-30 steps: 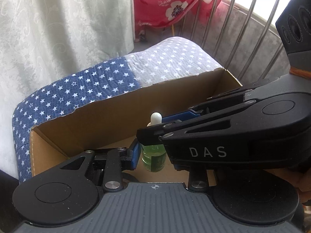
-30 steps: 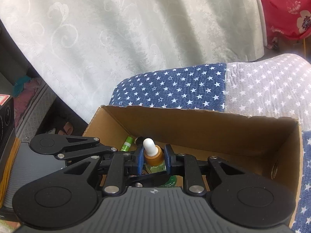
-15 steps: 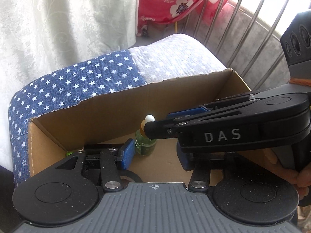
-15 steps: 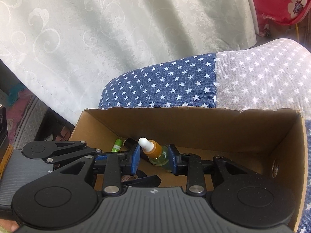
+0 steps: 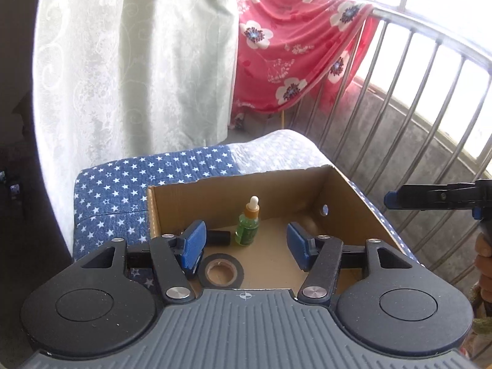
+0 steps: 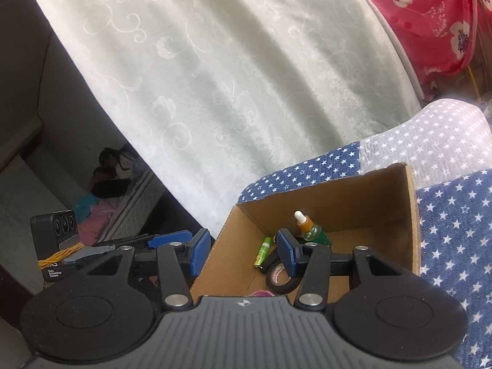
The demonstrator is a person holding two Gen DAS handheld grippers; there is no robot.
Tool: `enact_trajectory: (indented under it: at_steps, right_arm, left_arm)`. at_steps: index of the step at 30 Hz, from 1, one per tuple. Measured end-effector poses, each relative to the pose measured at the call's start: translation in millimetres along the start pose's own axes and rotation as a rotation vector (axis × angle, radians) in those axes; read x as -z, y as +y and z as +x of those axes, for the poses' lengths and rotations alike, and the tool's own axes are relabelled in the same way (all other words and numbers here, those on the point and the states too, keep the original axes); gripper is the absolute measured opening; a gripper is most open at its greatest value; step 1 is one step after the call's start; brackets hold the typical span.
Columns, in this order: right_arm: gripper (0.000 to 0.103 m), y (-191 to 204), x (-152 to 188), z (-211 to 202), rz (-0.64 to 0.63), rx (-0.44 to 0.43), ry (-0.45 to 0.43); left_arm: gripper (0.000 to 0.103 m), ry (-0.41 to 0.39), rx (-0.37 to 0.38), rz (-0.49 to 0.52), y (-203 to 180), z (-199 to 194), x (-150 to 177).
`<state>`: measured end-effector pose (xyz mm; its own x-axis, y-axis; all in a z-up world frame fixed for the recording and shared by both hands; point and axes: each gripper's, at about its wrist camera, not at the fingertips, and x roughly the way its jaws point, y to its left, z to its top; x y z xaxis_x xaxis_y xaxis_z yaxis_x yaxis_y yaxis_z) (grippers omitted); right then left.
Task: Organize rigid objects
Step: 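Move the right gripper to the rose-gold lidded jar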
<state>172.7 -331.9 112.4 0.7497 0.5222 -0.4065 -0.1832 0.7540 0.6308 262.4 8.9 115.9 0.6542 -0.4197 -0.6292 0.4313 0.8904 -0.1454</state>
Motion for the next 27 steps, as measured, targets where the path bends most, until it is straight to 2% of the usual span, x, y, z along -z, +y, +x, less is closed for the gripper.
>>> enact_trajectory:
  at_steps: [3,7,11,15,20,27]
  right_arm:
    - [0.055,5,35,-17,0.005,-0.029,-0.017]
    - [0.055,-1,86,-16,0.036,-0.011,-0.016]
    - [0.055,-17,124,3,0.079,0.036,0.019]
    - [0.055,-36,141,32,0.124,0.068,0.079]
    - [0.055,-50,149,56,0.141,0.1,0.107]
    - [0.05,-55,156,71,0.144,0.103,0.112]
  left_arm:
    - [0.061,-0.058,-0.024,0.031,-16,-28,35]
    - [0.062,-0.091,0.016,0.052,-39,-46,91]
    - [0.062,-0.088,0.025,0.077,-65,-35,144]
    - [0.062,-0.014,0.028,0.071,-90,3,184]
    - [0.058,-0.016,-0.057,0.119,-112,44,204]
    - [0.058,-0.083,-0.115,0.101,-107,68,196]
